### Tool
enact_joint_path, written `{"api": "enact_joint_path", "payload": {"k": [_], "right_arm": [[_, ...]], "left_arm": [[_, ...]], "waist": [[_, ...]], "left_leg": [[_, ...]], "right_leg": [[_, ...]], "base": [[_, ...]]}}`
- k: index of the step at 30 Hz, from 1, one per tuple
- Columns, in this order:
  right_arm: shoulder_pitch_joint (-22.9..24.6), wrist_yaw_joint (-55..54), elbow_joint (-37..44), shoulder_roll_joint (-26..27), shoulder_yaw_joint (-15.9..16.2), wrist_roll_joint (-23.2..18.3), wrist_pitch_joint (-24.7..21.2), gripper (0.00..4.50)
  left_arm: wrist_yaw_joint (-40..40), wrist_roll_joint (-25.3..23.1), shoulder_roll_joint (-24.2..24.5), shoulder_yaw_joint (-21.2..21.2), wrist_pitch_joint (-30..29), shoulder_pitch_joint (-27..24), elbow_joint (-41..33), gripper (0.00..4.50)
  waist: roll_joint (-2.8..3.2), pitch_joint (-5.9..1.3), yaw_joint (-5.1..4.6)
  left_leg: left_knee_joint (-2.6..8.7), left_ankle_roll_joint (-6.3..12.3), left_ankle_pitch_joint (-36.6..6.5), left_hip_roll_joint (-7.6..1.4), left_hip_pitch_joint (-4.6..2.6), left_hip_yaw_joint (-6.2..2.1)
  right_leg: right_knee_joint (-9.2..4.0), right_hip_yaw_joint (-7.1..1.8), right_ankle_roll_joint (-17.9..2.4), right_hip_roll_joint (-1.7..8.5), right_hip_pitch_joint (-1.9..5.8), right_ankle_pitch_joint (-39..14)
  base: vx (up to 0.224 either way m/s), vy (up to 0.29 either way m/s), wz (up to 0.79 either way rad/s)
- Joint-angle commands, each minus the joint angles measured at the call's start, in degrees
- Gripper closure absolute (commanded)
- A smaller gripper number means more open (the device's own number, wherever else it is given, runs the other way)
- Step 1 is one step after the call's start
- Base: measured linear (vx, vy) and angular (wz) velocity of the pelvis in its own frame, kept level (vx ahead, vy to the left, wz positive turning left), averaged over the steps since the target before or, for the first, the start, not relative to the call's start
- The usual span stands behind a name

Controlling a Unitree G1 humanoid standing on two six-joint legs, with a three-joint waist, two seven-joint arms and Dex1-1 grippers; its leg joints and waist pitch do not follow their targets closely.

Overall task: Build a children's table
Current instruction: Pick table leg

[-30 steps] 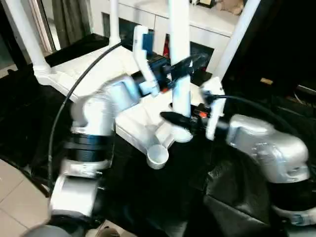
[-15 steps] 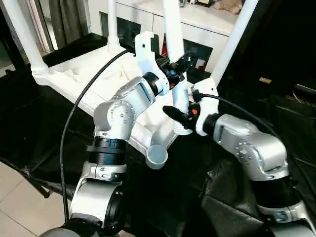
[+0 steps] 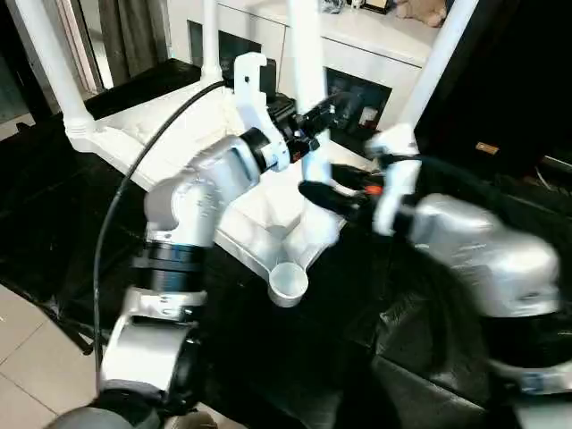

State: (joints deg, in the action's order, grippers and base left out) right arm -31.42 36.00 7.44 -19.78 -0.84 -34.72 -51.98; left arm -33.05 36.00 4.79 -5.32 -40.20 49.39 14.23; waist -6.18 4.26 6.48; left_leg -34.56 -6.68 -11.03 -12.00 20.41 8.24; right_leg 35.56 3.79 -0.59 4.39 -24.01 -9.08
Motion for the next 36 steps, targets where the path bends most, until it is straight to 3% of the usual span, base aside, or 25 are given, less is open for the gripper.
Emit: {"api": "enact_joint_path", "payload": {"k": [1, 5, 10, 19, 21, 23, 25, 28, 30, 31, 32, 33, 36], "right_arm": [[0.8, 3.3, 2.4, -2.6, -2.8, -4.1, -3.3, 1.30], [1.8, 3.9, 2.8, -3.9, -2.4, -5.0, -5.0, 1.47], [2.8, 4.1, 3.5, -4.0, -1.5, -5.6, -6.8, 1.90], [2.8, 2.6, 3.6, -3.6, 0.1, -5.4, -6.9, 2.48], [2.7, 2.3, 3.4, -3.3, 0.1, -4.9, -6.4, 2.51], [2.1, -0.3, 2.8, -1.9, 0.3, -3.0, -4.7, 2.52], [2.1, -1.0, 2.7, -1.6, 0.3, -2.5, -4.3, 2.54], [1.2, -6.7, 1.9, 1.0, 1.5, 1.6, -1.5, 2.54], [0.7, -9.7, 2.1, 2.3, 2.5, 3.9, -0.2, 2.55], [0.4, -11.5, 2.0, 3.3, 2.6, 4.6, -0.1, 2.55], [0.1, -13.7, 1.9, 4.5, 3.0, 6.0, 0.4, 2.55], [0.0, -14.6, 1.8, 5.1, 3.2, 6.5, 0.6, 2.55], [-0.4, -15.8, 2.0, 5.8, 4.4, 8.0, 1.4, 2.55]], "left_arm": [[-7.8, 5.5, 1.0, -0.3, -3.1, 2.4, -2.5, 2.63], [-12.1, 9.0, 1.5, -1.7, -4.6, 3.0, -3.7, 2.63], [-12.5, 10.5, 1.3, -2.4, -4.9, 3.2, -3.9, 2.63], [-12.4, 11.2, 0.9, -2.9, -4.9, 3.0, -3.6, 2.63], [-11.3, 10.5, 0.8, -2.9, -4.7, 3.0, -3.2, 2.63], [-5.2, 7.5, 0.2, -2.8, -4.5, 3.5, -0.3, 1.93], [-4.2, 6.7, 0.2, -2.5, -4.3, 3.4, 0.0, 1.81], [6.5, -2.0, -2.2, -0.6, 1.4, 2.3, 0.7, 1.53], [12.2, -4.5, -3.8, -0.7, 2.6, 2.0, 1.0, 1.34], [13.6, -4.5, -4.5, -1.0, 2.6, 1.9, 0.7, 1.34], [15.2, -4.7, -5.1, -1.1, 2.8, 1.8, 0.5, 1.28], [16.1, -5.2, -5.4, -1.0, 3.1, 1.8, 0.7, 1.63], [17.1, -5.6, -5.8, -1.2, 3.8, 2.0, 1.5, 1.69]], "waist": [[0.78, -4.92, 0.22], [0.69, -4.77, 0.09], [0.73, -4.69, 0.22], [0.45, -4.83, 0.24], [0.45, -4.82, 0.22], [0.43, -4.74, 0.21], [0.49, -4.85, 0.15], [0.54, -4.73, -0.01], [0.22, -4.98, 0.06], [0.28, -4.98, 0.00], [-0.13, -5.05, -0.09], [0.05, -5.02, -0.02], [0.19, -4.95, -0.24]], "left_leg": [[3.57, -0.25, -3.6, -0.05, 0.16, 1.14], [3.61, -1.11, -4.5, -0.14, 0.35, 1.13], [3.75, -1.83, -6.6, -0.17, 0.24, 1.08], [3.71, -2.06, -4.9, -0.19, 0.42, 1.05], [3.69, -2.12, -4.7, -0.18, 0.47, 1.04], [3.69, -2.17, -5.1, -0.14, 0.51, 1.08], [3.69, -2.54, -5.4, -0.15, 0.35, 1.03], [3.89, -3.13, -5.7, -0.36, 0.47, 0.85], [3.70, -3.23, -4.3, -0.27, 0.61, 0.89], [3.69, -3.11, -4.0, -0.17, 0.61, 0.93], [3.61, -3.01, -3.6, -0.12, 0.71, 0.97], [3.65, -3.04, -3.4, -0.13, 0.66, 0.93], [3.70, -2.88, -3.7, -0.05, 0.61, 0.96]], "right_leg": [[-3.28, -2.17, -8.4, 2.55, 4.32, -8.1], [-3.59, -2.07, -8.5, 2.70, 4.32, -11.1], [-4.21, -2.01, -6.8, 2.69, 4.11, -16.0], [-3.89, -2.01, -6.5, 2.69, 4.17, -14.2], [-3.84, -2.03, -6.5, 2.68, 4.17, -13.8], [-3.97, -2.00, -6.3, 2.69, 4.14, -14.5], [-4.16, -1.96, -5.4, 2.66, 4.03, -15.9], [-4.28, -1.95, -4.4, 2.66, 3.96, -16.0], [-3.97, -2.01, -3.7, 2.72, 4.14, -14.4], [-3.90, -2.03, -3.8, 2.64, 4.11, -13.7], [-3.80, -2.03, -3.9, 2.59, 4.20, -13.2], [-3.70, -2.02, -4.0, 2.61, 4.09, -12.9], [-3.66, -2.07, -4.1, 2.44, 4.07, -11.6]], "base": [[0.000, 0.000, 0.00], [0.000, 0.000, 0.00], [0.000, 0.000, 0.00], [0.000, 0.000, 0.00], [0.000, 0.000, 0.00], [0.000, 0.000, 0.00], [0.000, 0.000, 0.00], [0.000, 0.000, 0.00], [0.000, 0.000, 0.00], [0.000, 0.000, 0.00], [0.000, 0.000, 0.00], [0.000, 0.000, 0.00], [0.000, 0.000, 0.00]]}}
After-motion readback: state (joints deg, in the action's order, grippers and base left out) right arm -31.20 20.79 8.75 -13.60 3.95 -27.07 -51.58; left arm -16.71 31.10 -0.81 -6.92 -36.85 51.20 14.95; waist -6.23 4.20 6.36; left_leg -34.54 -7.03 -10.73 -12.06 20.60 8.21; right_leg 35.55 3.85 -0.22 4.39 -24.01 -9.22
